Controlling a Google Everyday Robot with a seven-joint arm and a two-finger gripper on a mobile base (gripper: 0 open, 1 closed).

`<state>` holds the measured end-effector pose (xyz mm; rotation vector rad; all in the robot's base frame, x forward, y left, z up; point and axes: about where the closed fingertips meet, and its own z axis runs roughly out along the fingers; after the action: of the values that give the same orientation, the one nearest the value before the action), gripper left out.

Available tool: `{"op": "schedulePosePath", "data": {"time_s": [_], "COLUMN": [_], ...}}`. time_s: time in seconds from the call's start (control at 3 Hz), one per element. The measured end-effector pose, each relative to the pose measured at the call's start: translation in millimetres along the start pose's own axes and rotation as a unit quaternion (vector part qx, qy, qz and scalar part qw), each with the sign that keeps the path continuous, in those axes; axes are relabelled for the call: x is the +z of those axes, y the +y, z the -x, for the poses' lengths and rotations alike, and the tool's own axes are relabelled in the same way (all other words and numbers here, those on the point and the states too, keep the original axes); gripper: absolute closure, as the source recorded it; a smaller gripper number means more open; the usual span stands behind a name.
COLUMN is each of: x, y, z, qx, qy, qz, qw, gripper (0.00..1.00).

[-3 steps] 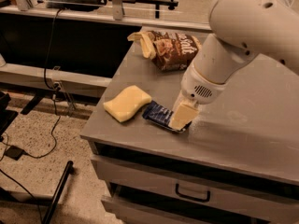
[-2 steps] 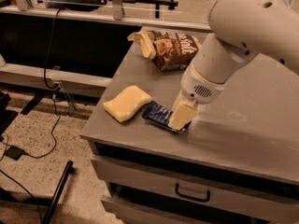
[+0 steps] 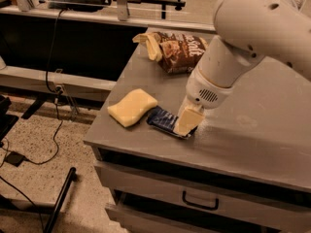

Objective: Move rxbar blueberry near sponge

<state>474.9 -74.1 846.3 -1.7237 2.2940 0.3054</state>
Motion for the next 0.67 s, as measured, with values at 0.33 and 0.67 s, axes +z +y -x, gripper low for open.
{"op": "schedulePosePath", "data": {"time_s": [0.33, 0.67], "x": [-0.1, -0.3], "y": [0.7, 1.5], "z": [0.4, 0.8], "qx": [-0.001, -0.001], "qy": [0.0, 0.001], "qz": [0.0, -0.001], "qw": [1.0, 1.0], "gripper": [0.28, 0.06]}}
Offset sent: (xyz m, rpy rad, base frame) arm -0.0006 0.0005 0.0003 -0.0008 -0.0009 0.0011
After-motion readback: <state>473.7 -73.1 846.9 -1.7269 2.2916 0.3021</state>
